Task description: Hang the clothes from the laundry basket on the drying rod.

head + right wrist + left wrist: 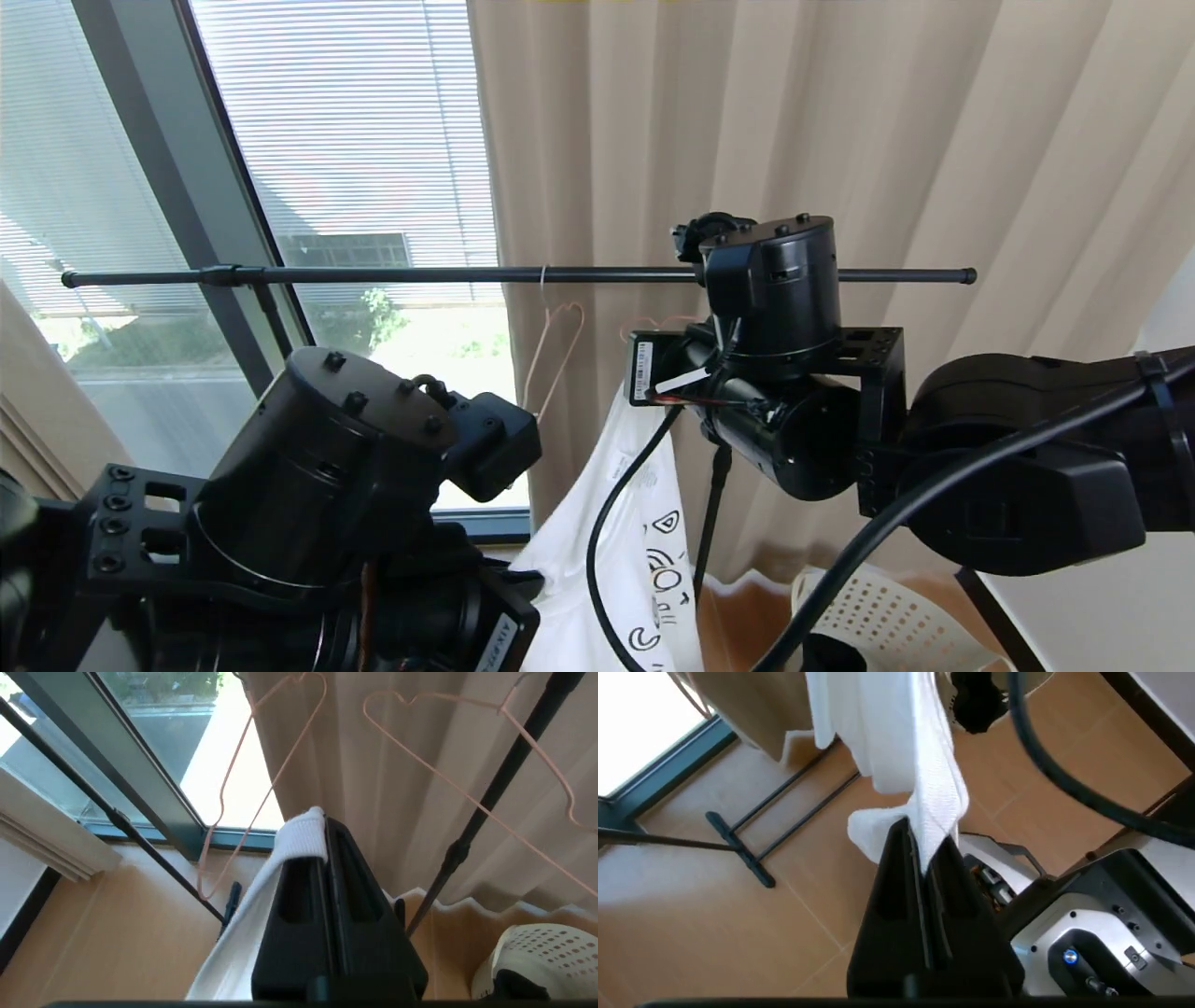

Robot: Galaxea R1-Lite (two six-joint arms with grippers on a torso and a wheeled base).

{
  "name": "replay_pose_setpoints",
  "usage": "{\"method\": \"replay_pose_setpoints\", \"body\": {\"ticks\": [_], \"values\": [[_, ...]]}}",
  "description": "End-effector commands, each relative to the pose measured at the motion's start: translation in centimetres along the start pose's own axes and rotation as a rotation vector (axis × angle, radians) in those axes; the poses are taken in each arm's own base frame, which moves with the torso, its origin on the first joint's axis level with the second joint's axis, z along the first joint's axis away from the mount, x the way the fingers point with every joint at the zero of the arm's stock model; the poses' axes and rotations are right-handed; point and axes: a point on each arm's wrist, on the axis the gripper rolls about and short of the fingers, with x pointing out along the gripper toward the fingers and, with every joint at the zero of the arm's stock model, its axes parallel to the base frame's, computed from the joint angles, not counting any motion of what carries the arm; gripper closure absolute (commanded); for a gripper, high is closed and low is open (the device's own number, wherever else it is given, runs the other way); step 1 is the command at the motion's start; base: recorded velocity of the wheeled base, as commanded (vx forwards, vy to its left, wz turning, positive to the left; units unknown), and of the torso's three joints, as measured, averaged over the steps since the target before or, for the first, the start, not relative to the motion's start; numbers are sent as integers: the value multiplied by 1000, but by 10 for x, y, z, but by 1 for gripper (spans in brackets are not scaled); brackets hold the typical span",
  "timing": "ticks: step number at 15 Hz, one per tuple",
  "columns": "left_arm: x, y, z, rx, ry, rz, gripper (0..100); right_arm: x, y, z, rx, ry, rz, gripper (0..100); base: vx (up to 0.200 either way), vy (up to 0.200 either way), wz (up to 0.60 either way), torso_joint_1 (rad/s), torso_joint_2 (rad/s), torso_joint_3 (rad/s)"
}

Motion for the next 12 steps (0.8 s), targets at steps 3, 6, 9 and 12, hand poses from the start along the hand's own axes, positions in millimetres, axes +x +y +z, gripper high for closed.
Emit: {"method": "replay_pose_setpoints", "body": {"ticks": [3, 6, 9, 12], "values": [[24, -40, 19, -54, 17, -77, 100, 7, 5, -7, -7, 7, -9, 100, 0, 0, 0, 0, 0, 0], [36, -48, 30, -180, -11, -89, 100, 7, 6, -7, -2, 5, -12, 100, 0, 0, 0, 0, 0, 0], [36, -46, 28, -225, -28, -73, 100, 3, 10, -8, -5, -4, -19, 100, 0, 0, 0, 0, 0, 0], [30, -26, 21, -258, -58, 55, 100, -4, 6, 1, 9, -32, -37, 100, 0, 0, 0, 0, 0, 0]]}}
